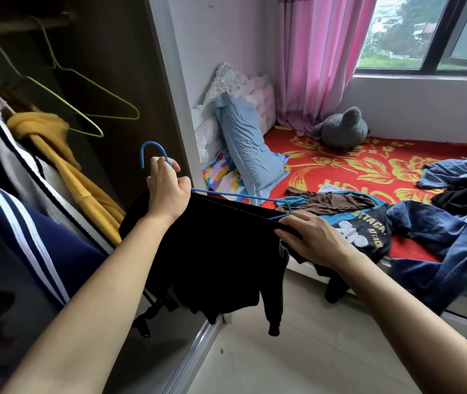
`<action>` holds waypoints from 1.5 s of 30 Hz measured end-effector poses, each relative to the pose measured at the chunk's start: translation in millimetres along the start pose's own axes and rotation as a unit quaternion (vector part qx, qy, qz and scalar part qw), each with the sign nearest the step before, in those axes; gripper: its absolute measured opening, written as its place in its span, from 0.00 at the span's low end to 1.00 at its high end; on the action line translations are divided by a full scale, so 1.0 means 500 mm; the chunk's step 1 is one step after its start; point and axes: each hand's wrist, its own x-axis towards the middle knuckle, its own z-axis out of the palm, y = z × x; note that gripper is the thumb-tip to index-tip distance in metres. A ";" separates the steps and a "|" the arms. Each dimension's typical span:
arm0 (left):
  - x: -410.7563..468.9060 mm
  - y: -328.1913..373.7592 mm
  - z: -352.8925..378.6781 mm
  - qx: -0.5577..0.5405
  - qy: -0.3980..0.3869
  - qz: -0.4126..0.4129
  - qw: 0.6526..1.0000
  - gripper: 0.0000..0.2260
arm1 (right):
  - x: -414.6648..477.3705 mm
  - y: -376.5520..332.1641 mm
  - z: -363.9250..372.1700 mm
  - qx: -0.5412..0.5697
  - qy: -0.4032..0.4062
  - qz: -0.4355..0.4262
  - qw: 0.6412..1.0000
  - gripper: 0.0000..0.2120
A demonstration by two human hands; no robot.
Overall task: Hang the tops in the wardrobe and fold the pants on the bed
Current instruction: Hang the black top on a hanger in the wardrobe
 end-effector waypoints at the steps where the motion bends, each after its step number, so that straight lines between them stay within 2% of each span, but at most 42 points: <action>1: 0.002 -0.005 -0.001 -0.006 -0.004 -0.001 1.000 0.08 | -0.001 -0.002 -0.004 -0.003 0.002 0.001 1.000 0.09; 4: 0.009 -0.021 -0.009 -0.025 -0.016 -0.017 0.999 0.08 | 0.000 -0.007 -0.016 -0.014 0.008 0.005 1.000 0.09; 7: 0.009 -0.028 -0.014 0.006 -0.041 -0.003 0.999 0.08 | 0.007 -0.013 -0.032 -0.025 0.005 0.016 1.000 0.08; 12: -0.029 -0.021 0.003 0.139 -0.072 0.116 0.981 0.07 | 0.021 -0.016 -0.049 -0.042 0.002 0.022 0.999 0.05; 14: -0.040 -0.007 0.008 0.168 -0.068 0.138 0.974 0.08 | 0.037 -0.025 -0.051 -0.038 -0.004 0.024 0.999 0.06; 18: -0.054 0.040 0.020 0.121 -0.099 0.155 0.975 0.08 | 0.102 -0.053 -0.041 -0.024 -0.034 0.002 0.999 0.06; 20: -0.059 0.067 0.024 0.079 -0.110 0.158 0.978 0.09 | 0.128 -0.062 -0.027 0.002 -0.062 0.016 0.998 0.06; 24: -0.064 0.111 0.025 0.026 -0.092 0.161 0.982 0.09 | 0.145 -0.072 0.002 0.077 -0.131 0.079 0.985 0.14; 28: -0.060 0.124 0.019 0.019 -0.095 0.137 0.986 0.08 | 0.156 -0.081 0.008 0.139 -0.130 0.093 0.977 0.14; 32: -0.057 0.119 0.012 0.016 -0.112 0.113 0.987 0.10 | 0.157 -0.086 0.002 0.273 -0.186 0.161 0.930 0.09; 34: -0.058 0.121 0.006 0.014 -0.137 0.109 0.984 0.14 | 0.157 -0.082 -0.001 0.241 -0.193 0.140 0.941 0.08; 36: -0.053 0.115 -0.012 0.063 -0.188 0.127 0.972 0.27 | 0.154 -0.061 -0.010 0.177 -0.194 0.122 0.957 0.08; 38: -0.045 0.087 -0.035 0.124 -0.241 0.129 0.954 0.37 | 0.143 -0.021 -0.025 0.124 -0.197 0.149 0.961 0.08; 40: -0.037 0.048 -0.054 0.116 -0.291 0.088 0.946 0.31 | 0.124 0.014 -0.038 0.118 -0.208 0.190 0.952 0.08; 42: -0.039 0.018 -0.058 0.072 -0.323 0.044 0.943 0.17 | 0.118 0.024 -0.038 0.135 -0.231 0.211 0.940 0.08; 44: -0.049 0.008 -0.054 -0.001 -0.318 0.012 0.948 0.05 | 0.126 0.012 -0.027 0.144 -0.266 0.213 0.929 0.08; 45: -0.057 0.008 -0.052 -0.035 -0.307 0.004 0.951 0.07 | 0.132 -0.001 -0.022 0.166 -0.276 0.217 0.921 0.10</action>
